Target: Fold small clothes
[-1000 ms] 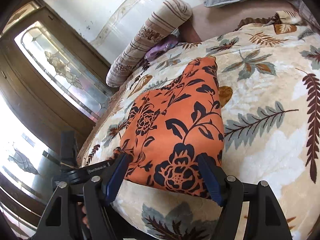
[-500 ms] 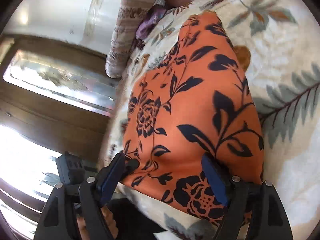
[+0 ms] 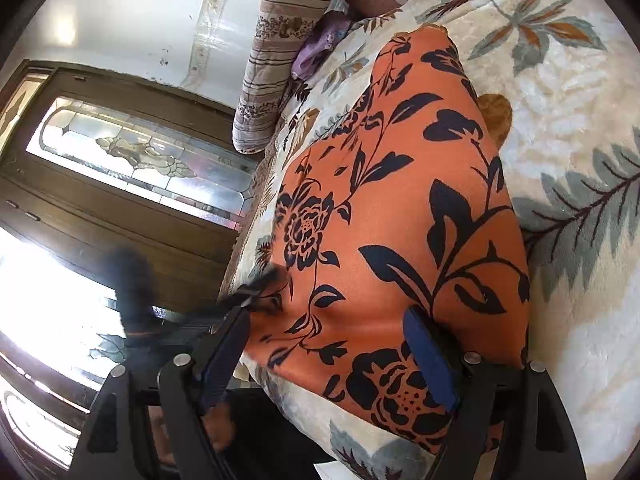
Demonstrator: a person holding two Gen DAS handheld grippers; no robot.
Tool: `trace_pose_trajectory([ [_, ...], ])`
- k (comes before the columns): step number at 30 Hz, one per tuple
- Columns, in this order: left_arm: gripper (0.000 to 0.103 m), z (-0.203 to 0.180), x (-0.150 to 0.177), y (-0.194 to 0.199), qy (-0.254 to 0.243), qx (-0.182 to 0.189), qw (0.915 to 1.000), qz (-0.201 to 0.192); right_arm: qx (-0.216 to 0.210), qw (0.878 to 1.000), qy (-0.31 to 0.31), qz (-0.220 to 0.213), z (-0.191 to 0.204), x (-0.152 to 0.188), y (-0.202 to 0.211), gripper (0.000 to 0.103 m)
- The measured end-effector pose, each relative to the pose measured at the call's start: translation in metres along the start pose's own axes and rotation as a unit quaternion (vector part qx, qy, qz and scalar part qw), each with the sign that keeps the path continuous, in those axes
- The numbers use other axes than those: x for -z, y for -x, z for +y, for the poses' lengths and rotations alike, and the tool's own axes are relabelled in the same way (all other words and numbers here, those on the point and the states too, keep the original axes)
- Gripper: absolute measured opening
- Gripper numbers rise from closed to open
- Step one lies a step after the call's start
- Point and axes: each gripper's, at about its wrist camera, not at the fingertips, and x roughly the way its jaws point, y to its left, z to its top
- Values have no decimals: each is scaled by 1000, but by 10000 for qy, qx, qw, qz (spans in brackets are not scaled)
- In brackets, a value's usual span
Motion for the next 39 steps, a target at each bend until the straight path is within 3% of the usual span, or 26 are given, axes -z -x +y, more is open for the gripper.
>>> trace_pose_trajectory([
  [3, 48, -1, 2, 2, -122, -56, 9999, -13, -176, 9998, -109, 18, 6, -10, 14, 82],
  [7, 52, 5, 3, -1, -12, 39, 10000, 31, -507, 9984, -99, -212, 17, -60, 21, 83],
  [11, 54, 10, 8, -6, 173, 209, 9996, 100, -249, 9949, -972, 141, -36, -103, -21, 84],
  [12, 54, 10, 8, -7, 190, 211, 9995, 98, -381, 9917, -1221, 136, -41, -105, -21, 84],
  [16, 55, 11, 10, -7, 176, 234, 9996, 64, -721, 9938, -841, -36, -14, -126, -6, 86],
  [18, 56, 12, 9, -7, 169, 254, 9995, 51, -547, 9957, -734, -170, -17, -143, -10, 86],
  [20, 58, 11, 10, -7, 63, 225, 9997, 4, 146, 9938, -1097, 126, -49, -153, -32, 84],
  [21, 59, 12, 10, -7, 69, 233, 9997, 7, -77, 9891, -1470, 104, -61, -150, -34, 83],
  [25, 58, 17, 2, 8, 212, 356, 9991, 5, -414, 9935, -1044, -194, -32, -135, 0, 85],
  [27, 58, 16, -3, 28, 161, 395, 9987, -276, -608, 9945, -850, -84, -15, -112, 8, 85],
  [30, 58, 14, 2, 49, 19, 389, 9981, -473, -626, 9962, -587, 159, -3, -71, 15, 85],
  [34, 61, 27, 31, 2, 198, 281, 9979, 541, -261, 9971, -430, 575, -16, -26, -3, 85],
  [39, 60, 27, 18, 38, 224, 356, 9991, -5, -228, 9979, -354, 482, -13, -21, 1, 85],
])
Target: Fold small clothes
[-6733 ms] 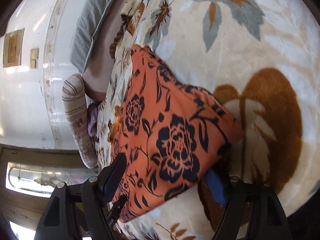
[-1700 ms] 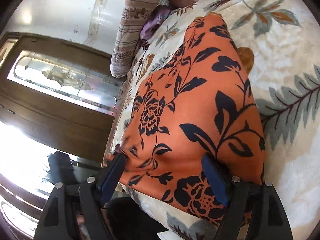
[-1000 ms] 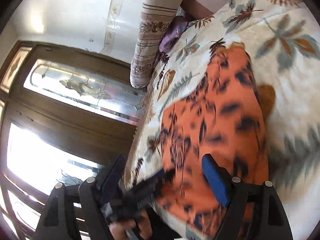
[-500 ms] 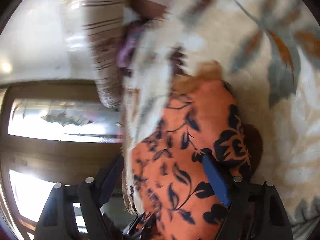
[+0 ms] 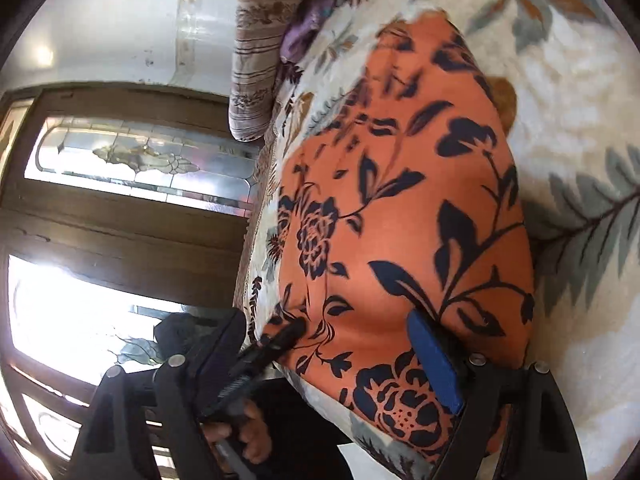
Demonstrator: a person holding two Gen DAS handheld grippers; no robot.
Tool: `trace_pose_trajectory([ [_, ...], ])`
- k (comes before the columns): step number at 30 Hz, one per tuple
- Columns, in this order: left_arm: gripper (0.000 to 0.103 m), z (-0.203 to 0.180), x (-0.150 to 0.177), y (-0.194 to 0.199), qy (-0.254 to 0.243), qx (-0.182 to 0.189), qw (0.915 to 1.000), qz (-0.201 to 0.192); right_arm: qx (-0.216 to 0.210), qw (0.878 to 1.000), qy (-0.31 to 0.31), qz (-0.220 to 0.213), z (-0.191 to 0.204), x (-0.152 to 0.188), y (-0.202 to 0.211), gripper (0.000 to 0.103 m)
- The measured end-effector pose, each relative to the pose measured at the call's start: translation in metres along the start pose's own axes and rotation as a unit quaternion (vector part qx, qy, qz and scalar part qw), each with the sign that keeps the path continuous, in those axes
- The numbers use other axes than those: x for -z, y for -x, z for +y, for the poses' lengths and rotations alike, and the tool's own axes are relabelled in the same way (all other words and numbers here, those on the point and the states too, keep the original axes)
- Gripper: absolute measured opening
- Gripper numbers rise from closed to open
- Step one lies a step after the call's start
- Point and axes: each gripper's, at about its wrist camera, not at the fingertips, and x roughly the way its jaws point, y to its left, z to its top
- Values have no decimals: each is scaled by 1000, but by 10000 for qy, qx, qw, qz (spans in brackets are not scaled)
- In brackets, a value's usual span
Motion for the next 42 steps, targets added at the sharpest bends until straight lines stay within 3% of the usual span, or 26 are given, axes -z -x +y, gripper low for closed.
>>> trace_pose_trajectory([
  [5, 60, -6, -55, -7, -161, -4, 9998, -144, -75, 10000, -29, -17, -5, 4, 2, 85],
  [8, 60, -2, -84, -43, -117, 72, 9995, 290, -94, 9999, 2, -47, -3, 7, 1, 85],
  [11, 60, 3, -98, -92, -19, -81, 9963, 860, -110, 9999, 3, -64, -1, 8, 2, 85],
  [14, 61, 15, -102, -104, 219, 148, 9958, 881, -121, 9999, 21, -70, -1, 10, 3, 85],
  [20, 60, 8, -81, -50, 114, -14, 9993, 368, -92, 9999, -23, -124, 0, 16, 13, 85],
  [22, 60, 3, -69, -26, 15, 151, 9996, 236, -87, 9998, -69, -160, -1, 20, 18, 85],
  [24, 60, 4, -53, -18, 17, 106, 9997, 232, -48, 9997, -122, -216, -4, 24, 23, 85],
  [27, 61, 19, -20, -30, 127, 19, 9977, 665, 49, 9995, -129, -291, -3, 29, 31, 85],
  [31, 60, 35, -12, -4, 599, 358, 9968, 397, 203, 9993, -77, -314, 4, 35, 36, 85],
  [34, 60, 33, -3, 10, 579, 601, 9962, 242, 218, 9992, -20, -338, 8, 39, 40, 85],
  [37, 60, 31, 17, -17, 419, 295, 9954, 809, 245, 9992, -80, -317, 4, 42, 40, 85],
  [38, 60, 36, 20, -19, 557, 372, 9943, 834, 273, 9991, -128, -302, 2, 43, 39, 85],
  [40, 60, 38, 17, -7, 717, 475, 9942, 647, 275, 9989, -126, -356, 5, 44, 45, 85],
  [42, 60, 29, 11, 9, 478, 352, 9975, 382, 334, 9977, 14, -586, 11, 44, 60, 85],
])
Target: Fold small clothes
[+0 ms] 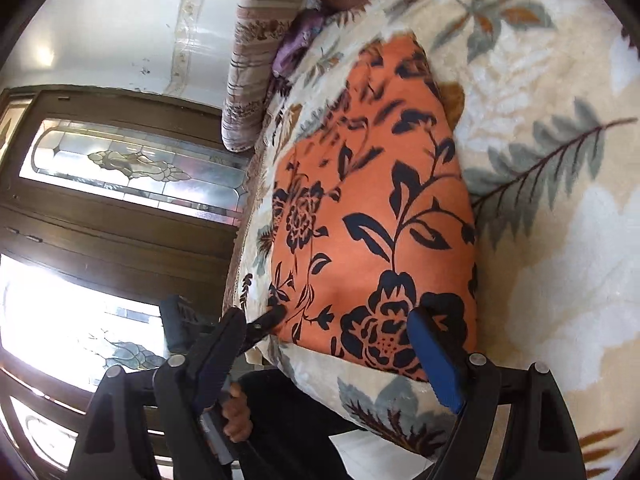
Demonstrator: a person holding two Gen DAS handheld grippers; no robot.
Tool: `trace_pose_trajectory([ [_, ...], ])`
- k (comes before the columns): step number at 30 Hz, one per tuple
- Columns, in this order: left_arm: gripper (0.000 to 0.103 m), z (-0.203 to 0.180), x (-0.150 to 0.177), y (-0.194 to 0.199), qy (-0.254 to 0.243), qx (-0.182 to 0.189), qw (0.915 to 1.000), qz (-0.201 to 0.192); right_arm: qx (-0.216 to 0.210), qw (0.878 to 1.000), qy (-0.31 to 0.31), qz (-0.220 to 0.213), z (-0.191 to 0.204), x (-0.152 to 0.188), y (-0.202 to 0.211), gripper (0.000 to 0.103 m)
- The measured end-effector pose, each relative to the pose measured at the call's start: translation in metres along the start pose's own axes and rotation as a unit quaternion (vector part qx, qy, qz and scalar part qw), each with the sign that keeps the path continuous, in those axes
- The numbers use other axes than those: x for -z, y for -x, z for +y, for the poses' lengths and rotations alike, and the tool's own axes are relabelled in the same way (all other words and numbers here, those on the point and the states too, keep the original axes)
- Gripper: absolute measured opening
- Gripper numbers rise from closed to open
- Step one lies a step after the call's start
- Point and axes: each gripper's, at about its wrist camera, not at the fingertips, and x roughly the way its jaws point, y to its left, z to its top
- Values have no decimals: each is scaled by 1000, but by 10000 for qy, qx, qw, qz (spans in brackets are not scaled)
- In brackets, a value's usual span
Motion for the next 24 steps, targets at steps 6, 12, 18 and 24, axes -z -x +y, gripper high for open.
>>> trace_pose_trajectory([
  [6, 61, -48, -24, 17, -740, -168, 9950, -656, 352, 9985, -363, -206, -31, -26, 7, 85],
  [12, 61, -64, -32, -45, -849, -644, 9942, -115, 595, 9972, -412, 158, -48, -50, -42, 85],
  [18, 67, -44, -25, -59, -562, -355, 9977, -121, 1459, 9872, 632, 114, -7, -40, -51, 42],
  [24, 68, -40, -28, -63, -602, -335, 9975, -166, 991, 9950, -13, -94, -30, -48, -38, 71],
])
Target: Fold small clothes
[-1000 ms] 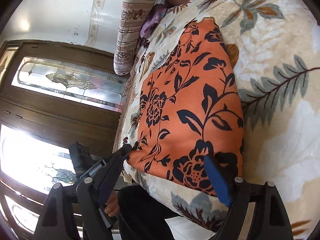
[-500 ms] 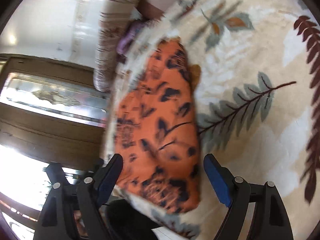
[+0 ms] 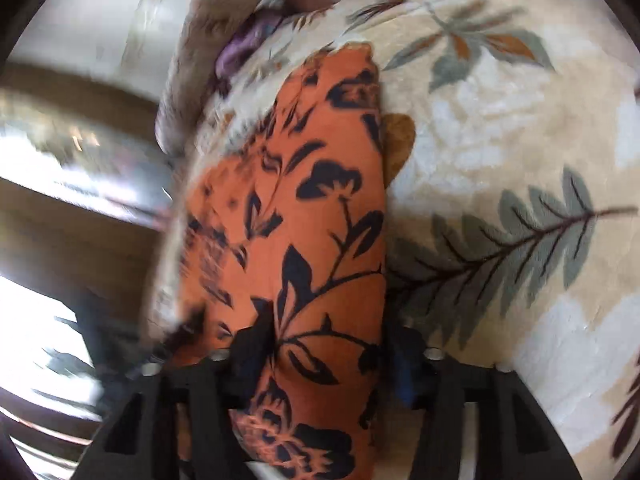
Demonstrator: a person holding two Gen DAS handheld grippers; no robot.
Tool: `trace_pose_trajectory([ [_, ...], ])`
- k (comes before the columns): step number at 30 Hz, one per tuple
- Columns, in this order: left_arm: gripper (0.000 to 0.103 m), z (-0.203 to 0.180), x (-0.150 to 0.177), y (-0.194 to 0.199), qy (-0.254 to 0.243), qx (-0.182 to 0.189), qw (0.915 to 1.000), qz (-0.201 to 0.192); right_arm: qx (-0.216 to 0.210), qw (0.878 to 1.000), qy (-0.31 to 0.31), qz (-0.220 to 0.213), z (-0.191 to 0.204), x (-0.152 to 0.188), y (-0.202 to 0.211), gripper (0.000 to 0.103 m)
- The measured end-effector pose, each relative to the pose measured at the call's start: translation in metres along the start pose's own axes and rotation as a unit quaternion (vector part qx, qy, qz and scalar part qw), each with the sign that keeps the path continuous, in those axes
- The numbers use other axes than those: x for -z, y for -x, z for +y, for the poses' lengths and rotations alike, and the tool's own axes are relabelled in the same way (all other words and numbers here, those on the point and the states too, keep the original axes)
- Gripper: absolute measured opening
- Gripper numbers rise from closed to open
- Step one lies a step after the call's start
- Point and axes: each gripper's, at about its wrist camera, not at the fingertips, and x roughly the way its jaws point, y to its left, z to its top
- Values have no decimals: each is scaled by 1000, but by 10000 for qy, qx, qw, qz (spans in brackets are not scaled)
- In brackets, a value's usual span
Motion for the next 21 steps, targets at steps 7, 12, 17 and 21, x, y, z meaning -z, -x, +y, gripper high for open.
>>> trace_pose_trajectory([
  [7, 68, -1, 3, 2, -8, 22, 10000, -48, -124, 9995, -155, 233, -2, -41, -31, 63],
  [12, 71, 1, 5, 1, -19, 56, 9999, -82, 588, 9970, 484, 139, 20, -37, -29, 46],
  [17, 71, 0, 4, 5, -63, 34, 9999, -103, 450, 9987, 167, -165, 17, -30, -18, 76],
  [21, 70, 8, 1, 21, 158, 257, 9993, -206, 375, 9989, 152, -249, 12, -13, -3, 76],
])
